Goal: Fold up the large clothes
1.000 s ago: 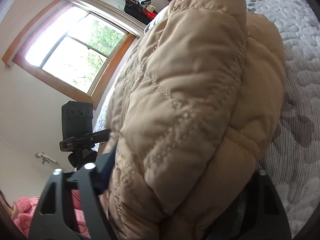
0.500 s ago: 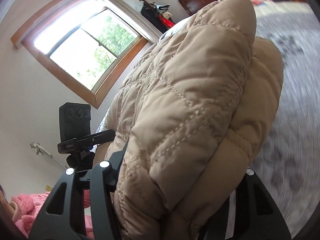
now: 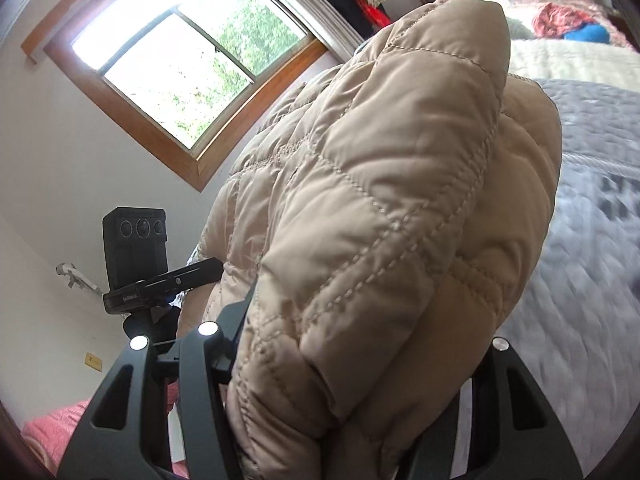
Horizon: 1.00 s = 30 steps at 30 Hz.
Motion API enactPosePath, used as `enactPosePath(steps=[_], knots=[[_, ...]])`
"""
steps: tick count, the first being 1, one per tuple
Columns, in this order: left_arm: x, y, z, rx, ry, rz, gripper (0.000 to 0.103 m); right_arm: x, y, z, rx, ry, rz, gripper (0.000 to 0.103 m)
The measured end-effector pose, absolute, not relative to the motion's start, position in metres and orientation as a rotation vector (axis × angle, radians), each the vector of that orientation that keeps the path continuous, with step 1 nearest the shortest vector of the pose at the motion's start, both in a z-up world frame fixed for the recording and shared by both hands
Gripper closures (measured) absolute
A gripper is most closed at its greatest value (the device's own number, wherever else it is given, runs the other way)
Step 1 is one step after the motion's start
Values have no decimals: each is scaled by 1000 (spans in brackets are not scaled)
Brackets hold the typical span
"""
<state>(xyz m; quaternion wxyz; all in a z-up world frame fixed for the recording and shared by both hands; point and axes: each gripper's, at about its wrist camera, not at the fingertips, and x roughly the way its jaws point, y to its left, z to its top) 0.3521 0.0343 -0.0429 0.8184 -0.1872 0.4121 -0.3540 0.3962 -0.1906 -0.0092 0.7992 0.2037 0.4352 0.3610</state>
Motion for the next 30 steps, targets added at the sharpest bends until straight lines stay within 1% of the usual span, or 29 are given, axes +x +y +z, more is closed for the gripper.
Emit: enactPosePath(steps=[5, 7, 9, 10, 12, 14, 17, 19, 25, 28, 30], knots=[[395, 47, -75, -393, 939, -708, 46, 453, -181, -50, 473, 1006, 775, 50], [405, 44, -86, -376, 948, -696, 41, 462, -184, -67, 505, 1029, 772, 47], [405, 43, -91, -369, 941, -706, 39, 463, -186, -74, 547, 1029, 792, 43], [403, 41, -91, -361, 936, -708, 38, 461, -189, -76, 552, 1026, 797, 42], [399, 39, -89, -333, 934, -696, 35, 458, -195, -74, 537, 1025, 782, 32], [394, 35, -85, -328, 944, -676, 33, 459, -193, -65, 512, 1030, 754, 29], [383, 37, -81, -304, 937, -641, 28, 436, -194, -52, 466, 1016, 722, 25], [381, 49, -79, -261, 910, -620, 26, 421, -204, -51, 451, 1016, 708, 25], [329, 56, -68, -145, 833, -597, 22, 362, -230, -55, 400, 993, 631, 26], [314, 55, -78, -92, 833, -560, 21, 355, -242, -66, 445, 996, 599, 27], [312, 57, -85, -106, 848, -551, 21, 359, -249, -80, 471, 1018, 578, 28]])
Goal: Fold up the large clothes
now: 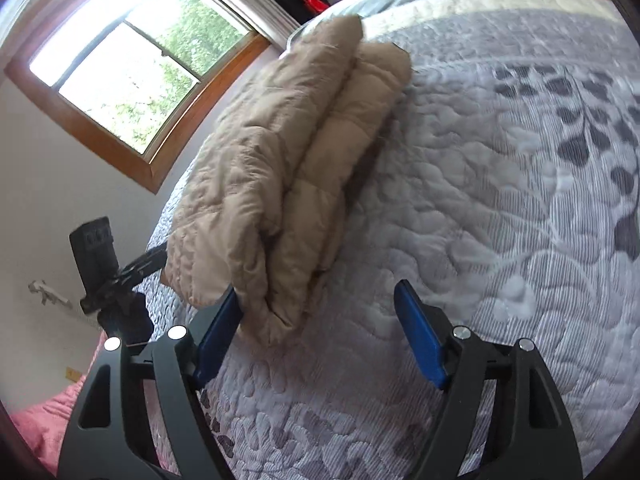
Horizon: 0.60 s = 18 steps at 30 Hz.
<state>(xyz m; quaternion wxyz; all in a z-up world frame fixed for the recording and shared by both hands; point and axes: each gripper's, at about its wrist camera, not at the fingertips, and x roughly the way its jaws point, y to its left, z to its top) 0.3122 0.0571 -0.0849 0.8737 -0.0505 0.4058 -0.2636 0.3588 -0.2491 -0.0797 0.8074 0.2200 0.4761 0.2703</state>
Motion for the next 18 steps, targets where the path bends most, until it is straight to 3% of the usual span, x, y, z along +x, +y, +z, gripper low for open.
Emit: enactPosePath(steps=[5, 11, 13, 15, 18], knots=[[317, 57, -100, -119, 859, -542, 18, 363, -239, -86, 455, 1028, 517, 30], [301, 57, -79, -109, 861, -459, 20, 351, -200, -61, 431, 1025, 415, 30], [287, 56, -69, -74, 847, -410, 19, 333, -192, -49, 378, 1010, 355, 25], [276, 56, -61, -63, 855, -366, 15, 312, -181, -37, 314, 983, 297, 13], [254, 53, -53, -41, 849, -315, 13, 285, -166, -25, 246, 949, 229, 10]])
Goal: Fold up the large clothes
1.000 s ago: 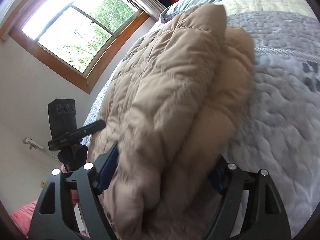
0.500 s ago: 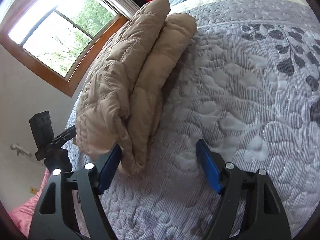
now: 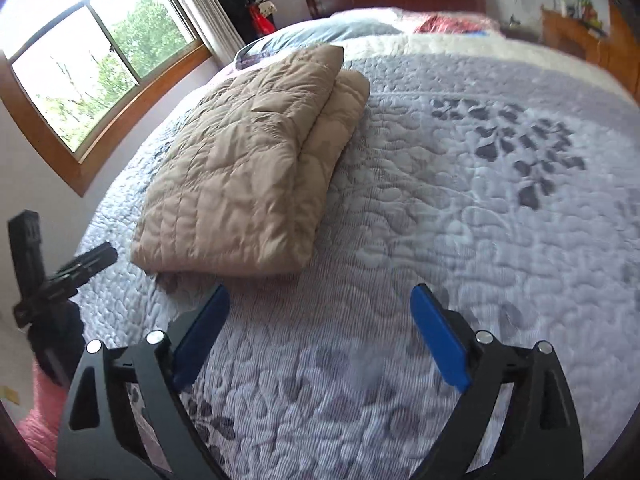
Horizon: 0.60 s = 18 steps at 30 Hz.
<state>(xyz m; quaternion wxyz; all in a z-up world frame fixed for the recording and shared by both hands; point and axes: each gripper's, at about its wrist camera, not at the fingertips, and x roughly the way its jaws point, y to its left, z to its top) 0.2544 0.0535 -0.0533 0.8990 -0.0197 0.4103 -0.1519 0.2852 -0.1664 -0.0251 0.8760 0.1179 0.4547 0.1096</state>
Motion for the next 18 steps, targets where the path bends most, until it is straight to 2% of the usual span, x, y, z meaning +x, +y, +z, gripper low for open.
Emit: enactPosePath(steps=[18], knots=[[157, 54, -25, 18, 770, -186, 11, 188, -135, -6, 156, 882, 65, 6]])
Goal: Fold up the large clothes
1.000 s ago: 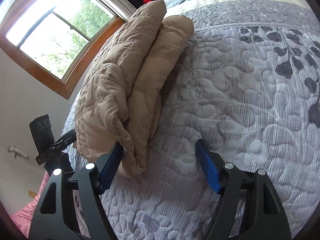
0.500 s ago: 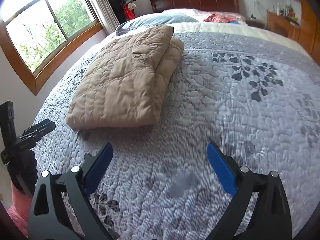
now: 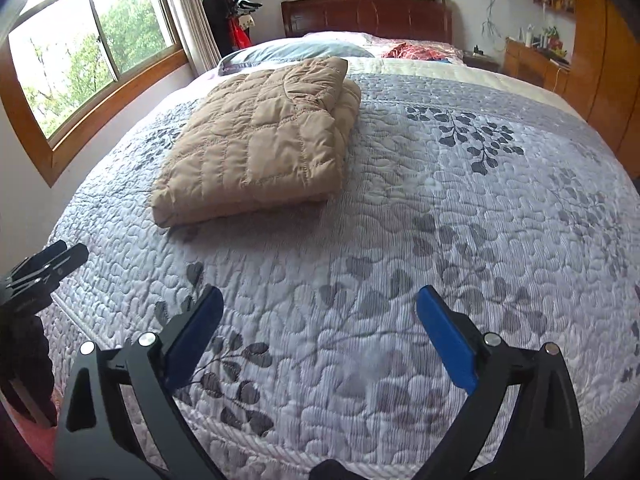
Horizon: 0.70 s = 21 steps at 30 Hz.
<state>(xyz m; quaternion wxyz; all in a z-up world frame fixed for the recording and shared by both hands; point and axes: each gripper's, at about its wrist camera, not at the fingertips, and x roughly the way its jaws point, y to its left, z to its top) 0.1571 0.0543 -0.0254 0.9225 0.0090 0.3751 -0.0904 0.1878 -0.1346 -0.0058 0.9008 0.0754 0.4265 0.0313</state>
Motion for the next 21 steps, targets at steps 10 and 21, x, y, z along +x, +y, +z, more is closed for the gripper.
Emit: enactPosePath(steps=[10, 21], knots=[[133, 60, -3, 65, 726, -150, 11, 164, -125, 17, 124, 850, 18, 5], [130, 53, -1, 101, 731, -164, 11, 168, -115, 12, 103, 884, 1, 5]])
